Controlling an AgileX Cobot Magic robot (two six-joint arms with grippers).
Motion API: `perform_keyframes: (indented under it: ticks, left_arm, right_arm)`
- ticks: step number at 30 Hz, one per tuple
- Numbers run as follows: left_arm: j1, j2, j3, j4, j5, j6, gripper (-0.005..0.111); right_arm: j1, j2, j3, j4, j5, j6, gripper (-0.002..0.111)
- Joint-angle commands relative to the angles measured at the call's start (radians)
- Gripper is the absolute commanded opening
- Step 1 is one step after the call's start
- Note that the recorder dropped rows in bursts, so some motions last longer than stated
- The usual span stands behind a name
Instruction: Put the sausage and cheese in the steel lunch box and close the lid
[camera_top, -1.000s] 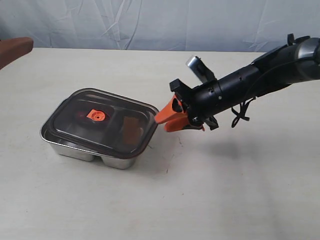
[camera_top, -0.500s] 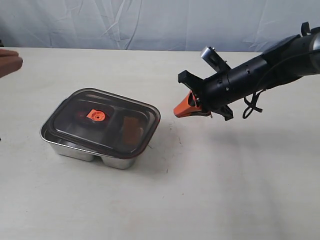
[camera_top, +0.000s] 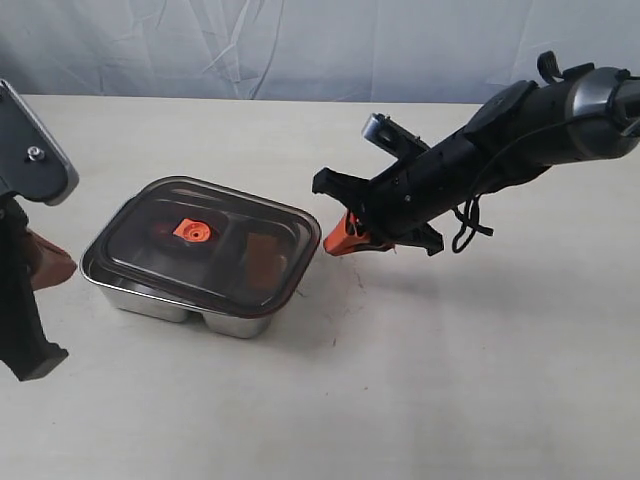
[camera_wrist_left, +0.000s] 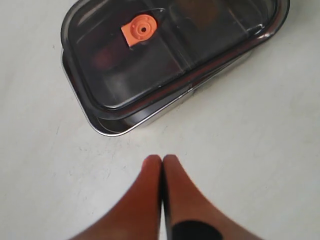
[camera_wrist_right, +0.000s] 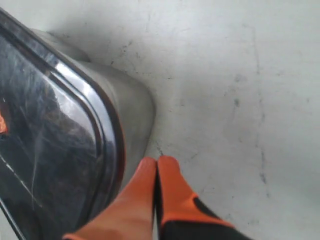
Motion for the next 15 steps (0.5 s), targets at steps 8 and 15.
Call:
perform_keyframes:
  ticks: [8, 15]
  left_arm:
    - [-0.002, 0.017, 0.002, -0.014, -0.01, -0.011, 0.0]
    - [-0.002, 0.017, 0.002, -0.013, -0.011, -0.011, 0.0]
  right_arm:
    - [0.007, -0.01, -0.002, -0.005, -0.025, 0.033, 0.0]
    - [0.016, -0.01, -0.002, -0.005, -0.032, 0.04, 0.0]
